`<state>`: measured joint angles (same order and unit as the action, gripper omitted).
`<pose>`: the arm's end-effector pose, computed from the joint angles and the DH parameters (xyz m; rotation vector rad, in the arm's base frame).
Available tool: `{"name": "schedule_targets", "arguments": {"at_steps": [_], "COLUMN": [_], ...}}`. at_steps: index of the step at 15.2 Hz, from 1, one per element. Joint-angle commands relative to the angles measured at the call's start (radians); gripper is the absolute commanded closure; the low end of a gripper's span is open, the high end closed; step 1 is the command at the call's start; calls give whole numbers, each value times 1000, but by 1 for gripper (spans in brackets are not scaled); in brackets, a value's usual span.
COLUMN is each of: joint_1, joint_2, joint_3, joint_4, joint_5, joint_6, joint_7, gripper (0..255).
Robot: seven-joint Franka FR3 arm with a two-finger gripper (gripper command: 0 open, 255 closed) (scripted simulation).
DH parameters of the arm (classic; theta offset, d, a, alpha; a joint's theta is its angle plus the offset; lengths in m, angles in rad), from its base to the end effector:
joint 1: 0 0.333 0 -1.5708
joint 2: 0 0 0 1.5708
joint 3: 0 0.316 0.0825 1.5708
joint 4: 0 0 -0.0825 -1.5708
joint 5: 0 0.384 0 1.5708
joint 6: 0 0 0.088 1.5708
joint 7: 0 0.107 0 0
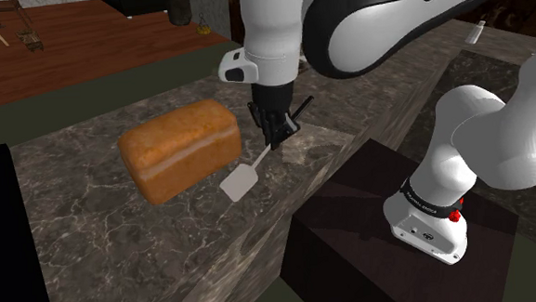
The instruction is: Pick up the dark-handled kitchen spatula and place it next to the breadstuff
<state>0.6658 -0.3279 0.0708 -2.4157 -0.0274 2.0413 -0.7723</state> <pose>0.3221 0.2908 0.4294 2.2457 2.1293 -0.0748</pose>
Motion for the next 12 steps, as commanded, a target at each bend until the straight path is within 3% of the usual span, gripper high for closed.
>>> {"name": "schedule_targets", "arguments": {"at_steps": [1, 12], "joint_1": [-1, -4], "joint_2": [13, 93], "joint_3": [-1, 3], "joint_4": [-18, -102], "joint_5": [-2, -11], "joint_6": [32, 195], "joint_7": [0, 12], "gripper": [255, 255]}}
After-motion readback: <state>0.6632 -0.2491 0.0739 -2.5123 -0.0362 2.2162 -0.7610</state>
